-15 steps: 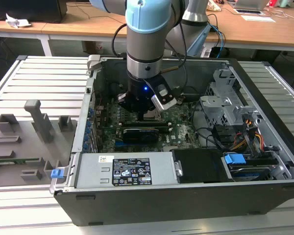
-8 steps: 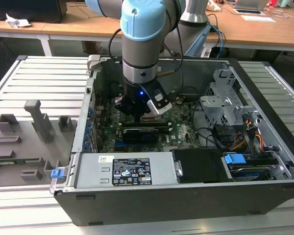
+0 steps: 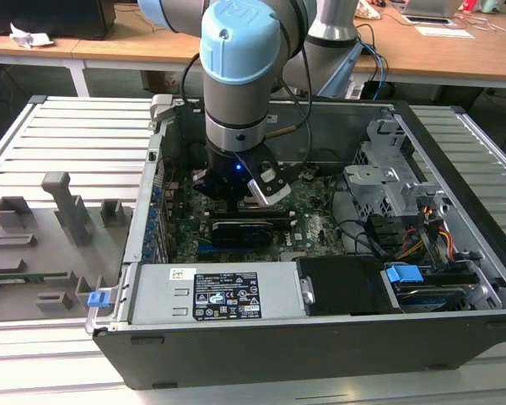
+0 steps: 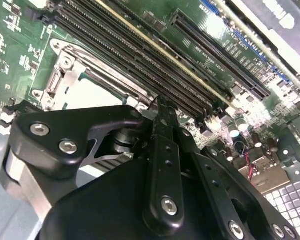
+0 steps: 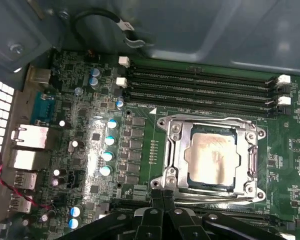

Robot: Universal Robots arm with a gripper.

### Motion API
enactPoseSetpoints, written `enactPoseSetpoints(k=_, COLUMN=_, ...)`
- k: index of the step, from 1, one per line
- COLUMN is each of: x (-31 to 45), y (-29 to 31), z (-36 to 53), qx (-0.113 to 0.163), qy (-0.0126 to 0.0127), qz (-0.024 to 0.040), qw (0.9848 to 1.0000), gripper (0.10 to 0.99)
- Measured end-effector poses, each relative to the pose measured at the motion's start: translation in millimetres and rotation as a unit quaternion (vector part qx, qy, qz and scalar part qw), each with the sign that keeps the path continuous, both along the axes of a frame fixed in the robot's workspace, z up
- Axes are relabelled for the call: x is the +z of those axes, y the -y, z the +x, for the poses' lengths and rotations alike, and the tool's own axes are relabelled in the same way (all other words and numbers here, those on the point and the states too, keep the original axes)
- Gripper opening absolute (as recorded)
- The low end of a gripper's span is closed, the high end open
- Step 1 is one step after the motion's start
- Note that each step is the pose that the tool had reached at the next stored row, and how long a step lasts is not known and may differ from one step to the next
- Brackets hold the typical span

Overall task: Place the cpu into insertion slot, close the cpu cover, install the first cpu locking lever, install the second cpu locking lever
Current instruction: 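Install the second cpu locking lever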

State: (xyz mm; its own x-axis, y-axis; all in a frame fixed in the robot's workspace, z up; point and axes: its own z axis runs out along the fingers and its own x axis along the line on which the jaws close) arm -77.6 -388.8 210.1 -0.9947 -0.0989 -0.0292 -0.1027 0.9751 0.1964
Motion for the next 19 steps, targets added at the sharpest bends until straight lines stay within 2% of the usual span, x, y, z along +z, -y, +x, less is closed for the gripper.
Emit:
enactPoseSetpoints(k=2, x=-2.1, y=1.1, z=-0.5, qx=0.0, qy=0.0001, qz=0.0069, qw=1.0, gripper=0.106)
enactPoseSetpoints(k=5, x=-7.4, y=1.2, z=-0.5, qx=0.0, qy=0.0, qz=0.0091, qw=1.0, gripper=0.106)
enactPoseSetpoints(k=7, x=-9.3, y=1.2, z=-0.7, qx=0.0, qy=0.0001, qz=0.0179, qw=0.9998, gripper=0.106)
enactPoseSetpoints(k=8, x=-9.5, y=1.2, z=-0.6, qx=0.0, qy=0.0001, qz=0.0196, qw=0.9998, gripper=0.106)
enactPoseSetpoints(k=13, x=-13.3, y=1.1, z=-1.2, qx=0.0, qy=0.0001, qz=0.0259, qw=0.9997, gripper=0.106)
enactPoseSetpoints(k=16, x=-13.6, y=1.1, z=-3.0, qx=0.0, qy=0.0, qz=0.0261, qw=0.9997, gripper=0.106)
enactPoseSetpoints(k=19, x=-7.2, y=1.1, z=-3.1, qx=0.0, qy=0.0001, qz=0.0266, qw=0.9996, gripper=0.106)
